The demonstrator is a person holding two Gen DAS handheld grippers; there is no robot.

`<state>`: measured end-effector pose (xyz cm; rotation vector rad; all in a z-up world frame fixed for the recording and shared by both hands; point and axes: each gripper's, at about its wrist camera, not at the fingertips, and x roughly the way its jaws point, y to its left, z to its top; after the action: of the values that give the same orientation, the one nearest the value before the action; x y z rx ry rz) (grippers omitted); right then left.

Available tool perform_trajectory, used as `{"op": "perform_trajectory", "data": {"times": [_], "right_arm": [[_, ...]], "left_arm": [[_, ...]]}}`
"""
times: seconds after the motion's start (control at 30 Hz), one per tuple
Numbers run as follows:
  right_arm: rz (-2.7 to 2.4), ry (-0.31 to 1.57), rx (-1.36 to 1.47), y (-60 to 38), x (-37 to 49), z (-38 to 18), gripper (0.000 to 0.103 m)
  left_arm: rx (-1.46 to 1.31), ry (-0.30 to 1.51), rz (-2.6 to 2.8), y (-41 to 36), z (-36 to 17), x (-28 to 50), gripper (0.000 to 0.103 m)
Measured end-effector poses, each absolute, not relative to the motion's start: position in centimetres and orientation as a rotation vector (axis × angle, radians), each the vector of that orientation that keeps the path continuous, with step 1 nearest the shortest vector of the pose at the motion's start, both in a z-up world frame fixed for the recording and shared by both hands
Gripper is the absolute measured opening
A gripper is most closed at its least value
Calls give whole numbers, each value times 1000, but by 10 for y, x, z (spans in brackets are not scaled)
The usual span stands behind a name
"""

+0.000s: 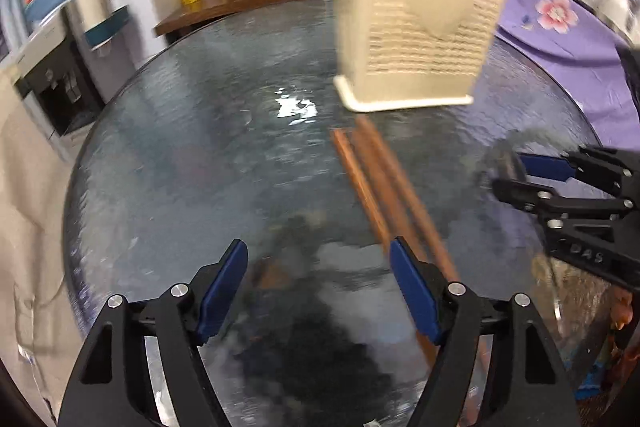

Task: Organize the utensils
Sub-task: 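Grasp the silver spoon handle with the right gripper while the left gripper grasps a brown chopstick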

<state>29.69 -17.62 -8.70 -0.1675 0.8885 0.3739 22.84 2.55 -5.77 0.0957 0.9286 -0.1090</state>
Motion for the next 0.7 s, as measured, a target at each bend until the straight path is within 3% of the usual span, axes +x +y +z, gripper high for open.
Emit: {"op": "perform_trajectory", "data": {"times": [0.17, 0.37, 0.43, 0.5, 0.7], "right_arm": [[377, 882, -169, -173, 296, -87, 40], [373, 886, -171, -169, 298, -86, 40], [372, 889, -170, -169, 298, -86, 40], [371, 890, -171, -168, 299, -86, 40], [372, 890, -171, -168, 299, -86, 40]], "left_arm": [[41, 927, -44, 48, -52, 230, 69], [67, 902, -95, 22, -44, 239, 67], [57, 925, -100, 16, -48, 246, 54], [35, 947, -103, 16, -52, 252, 47], [-28, 969, -82, 25, -57, 266, 36]]}}
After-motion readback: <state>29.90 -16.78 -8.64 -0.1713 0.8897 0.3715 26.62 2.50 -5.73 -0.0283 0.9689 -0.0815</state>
